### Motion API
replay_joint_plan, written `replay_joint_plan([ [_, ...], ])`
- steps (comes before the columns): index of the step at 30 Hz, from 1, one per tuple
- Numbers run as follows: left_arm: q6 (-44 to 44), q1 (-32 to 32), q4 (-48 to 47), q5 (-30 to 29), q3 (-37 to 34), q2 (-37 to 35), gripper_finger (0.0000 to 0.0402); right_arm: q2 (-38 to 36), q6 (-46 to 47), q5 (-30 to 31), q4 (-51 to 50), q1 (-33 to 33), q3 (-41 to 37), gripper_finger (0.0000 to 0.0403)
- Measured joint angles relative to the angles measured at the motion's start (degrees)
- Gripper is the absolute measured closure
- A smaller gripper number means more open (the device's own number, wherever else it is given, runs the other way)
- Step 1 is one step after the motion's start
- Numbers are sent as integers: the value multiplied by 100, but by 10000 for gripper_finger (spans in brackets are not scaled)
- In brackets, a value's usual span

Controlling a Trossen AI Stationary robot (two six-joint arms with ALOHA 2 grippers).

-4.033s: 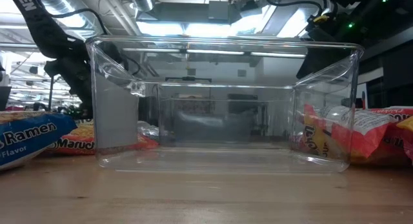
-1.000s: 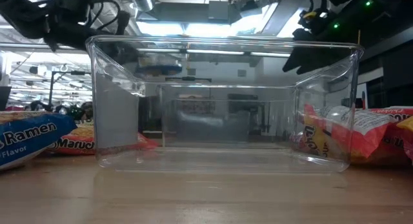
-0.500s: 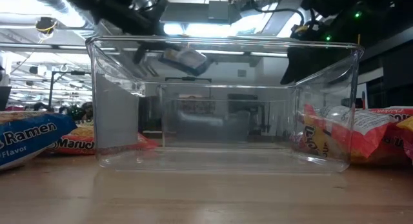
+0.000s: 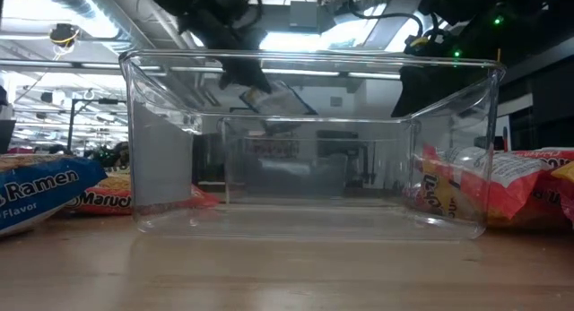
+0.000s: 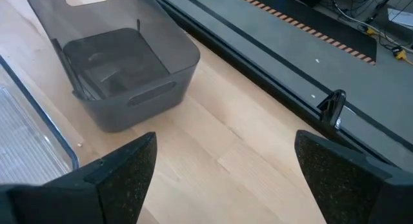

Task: Sort Maruchan noodles
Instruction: Put the blue noodle pack into the black bin

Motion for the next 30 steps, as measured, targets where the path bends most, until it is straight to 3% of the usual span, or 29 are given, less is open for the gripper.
replay_joint_plan([
  [11,1219,-17,-781,-36,1017,987,401,0,8,-146,0,0,0,52],
  [30,1974,-401,-1600,-290,1056,1320,401,4,7,-146,2,0,0,52],
])
